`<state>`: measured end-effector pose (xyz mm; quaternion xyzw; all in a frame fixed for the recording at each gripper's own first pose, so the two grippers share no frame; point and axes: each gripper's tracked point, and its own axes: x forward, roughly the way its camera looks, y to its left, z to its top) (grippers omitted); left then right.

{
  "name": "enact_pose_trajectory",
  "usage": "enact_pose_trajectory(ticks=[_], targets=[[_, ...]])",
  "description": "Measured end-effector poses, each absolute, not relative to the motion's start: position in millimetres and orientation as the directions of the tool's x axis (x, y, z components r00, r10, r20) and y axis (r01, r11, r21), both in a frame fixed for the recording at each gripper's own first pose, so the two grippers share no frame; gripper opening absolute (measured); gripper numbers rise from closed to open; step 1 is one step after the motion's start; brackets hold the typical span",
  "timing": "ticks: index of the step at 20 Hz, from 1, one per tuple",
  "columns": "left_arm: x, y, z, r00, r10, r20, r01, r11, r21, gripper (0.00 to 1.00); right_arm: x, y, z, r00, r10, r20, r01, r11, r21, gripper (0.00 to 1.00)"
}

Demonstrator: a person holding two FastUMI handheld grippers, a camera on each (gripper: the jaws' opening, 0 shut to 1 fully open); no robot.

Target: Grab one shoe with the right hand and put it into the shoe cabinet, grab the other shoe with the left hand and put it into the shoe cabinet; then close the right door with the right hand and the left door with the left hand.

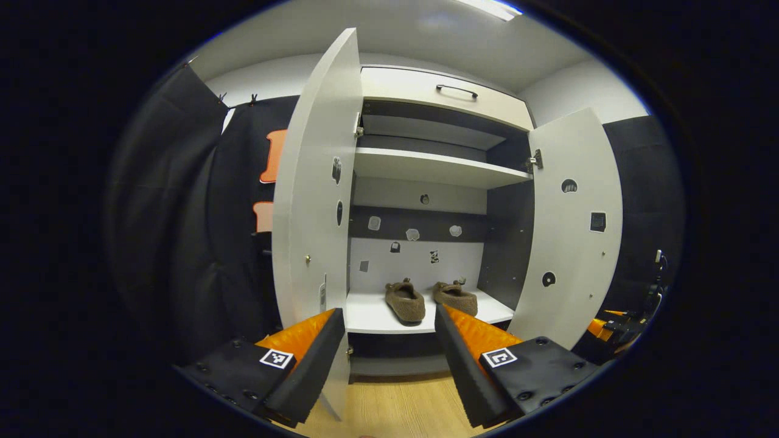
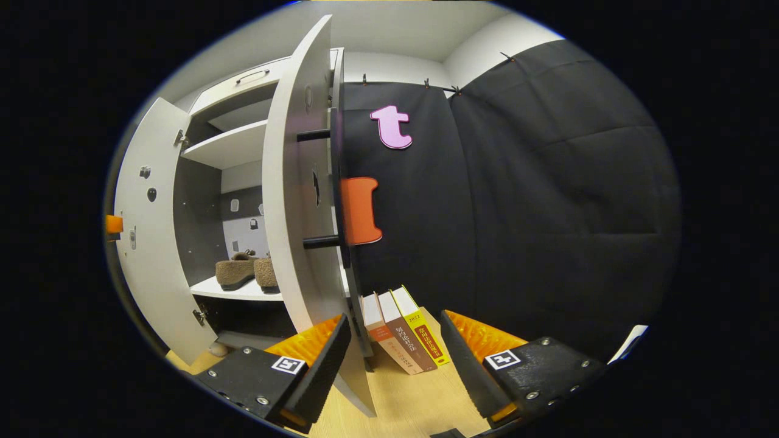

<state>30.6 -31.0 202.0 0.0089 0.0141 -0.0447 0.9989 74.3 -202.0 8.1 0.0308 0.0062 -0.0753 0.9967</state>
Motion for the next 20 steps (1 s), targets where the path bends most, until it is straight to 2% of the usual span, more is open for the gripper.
enact_pose_trajectory(ticks=[4, 10, 11, 12, 15, 20], targets=[[16.4, -19.0, 199.8, 0.996, -0.087, -0.028, 0.088, 0.996, 0.02, 0.94, 73.9, -195.3, 8.8, 0.989, -0.147, -0.017, 0.147, 0.988, 0.056, 0.9], [13.9, 5.2, 202.3, 0.998, -0.054, -0.03, 0.055, 0.999, 0.003, 0.97, 72.3, -185.2, 7.7, 0.99, -0.142, -0.024, 0.144, 0.988, 0.054, 0.89], [12.6, 10.9, 204.3, 0.999, -0.042, -0.028, 0.043, 0.999, 0.011, 0.99, 72.0, -179.4, 7.9, 0.991, -0.134, -0.026, 0.135, 0.989, 0.053, 0.89], [11.8, 16.7, 205.9, 0.999, -0.03, -0.026, 0.03, 0.999, 0.016, 0.94, 72.3, -172.4, 7.9, 0.992, -0.123, -0.027, 0.124, 0.991, 0.053, 0.9], [12.0, 36.0, 207.4, 1.0, 0.012, -0.024, -0.012, 1.0, 0.021, 0.97, 78.0, -149.6, 7.0, 0.997, -0.076, -0.033, 0.078, 0.996, 0.052, 0.9], [9.1, 74.1, 213.3, 0.996, 0.088, -0.014, -0.087, 0.996, 0.031, 0.94, 87.2, -118.5, 5.6, 0.999, -0.01, -0.033, 0.012, 0.999, 0.053, 0.89]])
